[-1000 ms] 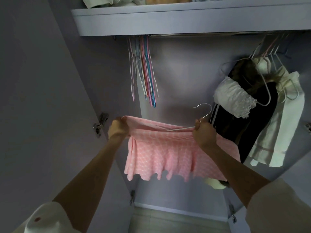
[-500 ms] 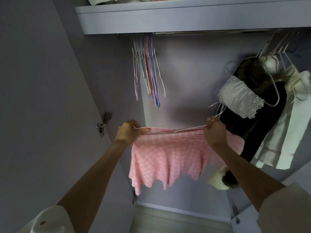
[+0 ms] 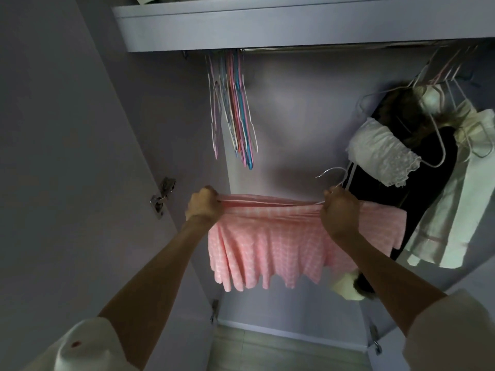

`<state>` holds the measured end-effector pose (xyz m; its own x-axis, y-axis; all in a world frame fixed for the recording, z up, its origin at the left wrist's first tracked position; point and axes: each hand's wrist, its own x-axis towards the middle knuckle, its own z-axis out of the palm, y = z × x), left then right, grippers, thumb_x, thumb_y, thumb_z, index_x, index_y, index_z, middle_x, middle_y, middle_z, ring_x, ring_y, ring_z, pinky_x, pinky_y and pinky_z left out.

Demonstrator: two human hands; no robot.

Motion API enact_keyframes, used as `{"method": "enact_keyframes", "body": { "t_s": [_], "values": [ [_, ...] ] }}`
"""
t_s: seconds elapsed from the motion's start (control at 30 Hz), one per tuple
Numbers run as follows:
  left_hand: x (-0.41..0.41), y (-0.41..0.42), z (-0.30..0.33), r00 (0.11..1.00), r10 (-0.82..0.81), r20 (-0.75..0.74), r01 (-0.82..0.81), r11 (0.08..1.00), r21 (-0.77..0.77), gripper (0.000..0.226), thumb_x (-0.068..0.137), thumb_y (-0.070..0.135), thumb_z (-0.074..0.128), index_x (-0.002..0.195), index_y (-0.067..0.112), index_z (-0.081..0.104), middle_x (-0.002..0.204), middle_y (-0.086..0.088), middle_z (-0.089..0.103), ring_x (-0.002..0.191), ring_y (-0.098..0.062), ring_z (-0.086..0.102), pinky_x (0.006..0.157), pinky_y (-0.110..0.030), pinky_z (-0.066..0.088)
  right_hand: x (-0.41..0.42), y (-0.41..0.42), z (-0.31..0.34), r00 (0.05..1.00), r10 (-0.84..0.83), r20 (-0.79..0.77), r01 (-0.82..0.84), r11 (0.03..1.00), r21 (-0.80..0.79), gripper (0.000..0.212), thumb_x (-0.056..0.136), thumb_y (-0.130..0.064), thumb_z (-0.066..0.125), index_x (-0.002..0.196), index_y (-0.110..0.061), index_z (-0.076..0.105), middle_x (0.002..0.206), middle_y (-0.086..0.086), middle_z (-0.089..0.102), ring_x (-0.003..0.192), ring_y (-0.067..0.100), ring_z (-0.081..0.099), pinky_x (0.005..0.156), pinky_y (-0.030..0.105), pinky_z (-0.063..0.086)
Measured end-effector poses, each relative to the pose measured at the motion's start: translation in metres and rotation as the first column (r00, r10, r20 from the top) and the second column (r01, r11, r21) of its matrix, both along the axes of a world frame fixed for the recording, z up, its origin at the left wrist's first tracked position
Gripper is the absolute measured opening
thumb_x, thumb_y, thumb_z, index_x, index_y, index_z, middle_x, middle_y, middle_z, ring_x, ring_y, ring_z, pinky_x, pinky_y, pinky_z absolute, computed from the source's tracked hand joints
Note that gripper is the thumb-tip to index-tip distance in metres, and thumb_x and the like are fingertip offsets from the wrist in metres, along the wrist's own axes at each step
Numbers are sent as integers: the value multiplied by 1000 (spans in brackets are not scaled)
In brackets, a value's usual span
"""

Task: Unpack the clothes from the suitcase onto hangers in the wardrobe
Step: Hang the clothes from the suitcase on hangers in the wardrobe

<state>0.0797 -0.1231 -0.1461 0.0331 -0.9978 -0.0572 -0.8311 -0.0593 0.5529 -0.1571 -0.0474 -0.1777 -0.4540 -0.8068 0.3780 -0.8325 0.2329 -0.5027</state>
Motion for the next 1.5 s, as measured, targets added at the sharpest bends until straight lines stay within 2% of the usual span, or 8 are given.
{"method": "enact_keyframes", "body": {
  "t_s": [0.13,0.3,0.43,0.63,0.93,1.1,1.33,1.5],
  "values": [
    [-19,-5,17,979,-17,-205,22,1000,22,21,82,11,58,100,11,69,113,-15,64,105,-32,59,90,-36,51,10,-2,-1,970,83,-229,-61,993,102,7,82,-6,59,78,-3,63,74,18,66,73,36,65,69,38,48],
    [-31,-5,21,804,17,-595,109,979,175,31,78,10,72,106,13,60,116,-17,60,81,-21,59,62,-27,53,4,-13,-5,972,228,-61,-222,971,94,37,97,-26,31,89,-5,60,87,15,70,90,35,62,79,38,44],
    [-30,-7,5,887,-183,-423,200,980,-5,39,80,28,72,116,17,60,123,-7,57,109,-23,55,90,-34,49,0,-13,-3,959,250,130,-256,966,28,26,97,-16,42,82,2,53,82,25,65,80,38,61,72,37,42],
    [-39,8,-19,843,-462,275,495,866,-63,40,91,46,48,127,29,53,132,0,54,125,-27,45,109,-43,25,2,-12,15,926,293,240,-276,956,-101,27,94,-8,48,76,11,48,74,33,58,69,40,54,62,27,29],
    [-46,14,-20,938,-331,101,343,854,-392,47,84,33,27,105,17,67,115,1,65,109,-27,51,75,-27,13,-37,16,2,918,295,264,-308,951,7,26,97,-9,39,106,8,57,103,19,65,100,26,61,86,26,36],
    [-42,8,-19,979,-193,71,205,898,-388,26,95,16,44,108,16,66,118,-4,64,116,-28,47,103,-35,17,-61,37,-10,967,182,-177,-123,945,303,62,87,-44,10,104,-4,54,104,15,60,101,32,58,79,38,42],
    [-36,3,-18,995,-95,-14,85,940,-331,26,96,13,42,110,9,64,117,-14,62,120,-34,42,112,-53,5,-84,43,-12,974,221,46,-225,944,239,40,98,-26,39,128,-1,47,123,19,57,115,34,53,95,38,40],
    [-42,0,-27,988,-152,21,152,952,-265,24,93,13,45,102,6,66,107,-17,64,112,-38,51,110,-57,19,-84,59,-15,983,176,53,-184,943,278,30,98,-18,38,110,5,53,94,24,65,89,37,63,69,33,39]
  ]
}}
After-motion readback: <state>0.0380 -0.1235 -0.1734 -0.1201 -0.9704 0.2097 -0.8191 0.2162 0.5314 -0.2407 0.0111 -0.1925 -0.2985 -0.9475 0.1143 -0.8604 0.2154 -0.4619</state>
